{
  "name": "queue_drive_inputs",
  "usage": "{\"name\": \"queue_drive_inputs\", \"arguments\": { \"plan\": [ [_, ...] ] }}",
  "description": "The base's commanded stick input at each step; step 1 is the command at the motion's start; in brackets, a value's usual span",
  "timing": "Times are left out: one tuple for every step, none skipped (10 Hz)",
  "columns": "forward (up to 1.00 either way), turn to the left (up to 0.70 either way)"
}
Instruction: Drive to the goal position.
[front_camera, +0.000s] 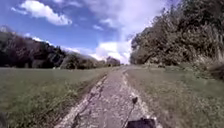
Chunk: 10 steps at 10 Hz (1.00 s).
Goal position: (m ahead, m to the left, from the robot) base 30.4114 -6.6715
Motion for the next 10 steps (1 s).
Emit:
{"name": "queue_drive_inputs", "arguments": {
  "plan": [
    [0.70,0.01],
    [0.70,0.01],
    [0.70,0.01],
    [0.70,0.01],
    [0.70,0.01],
    [0.70,0.01],
    [0.70,0.01],
    [0.70,0.01],
    [0.70,0.01],
    [0.70,0.01]
  ]
}}
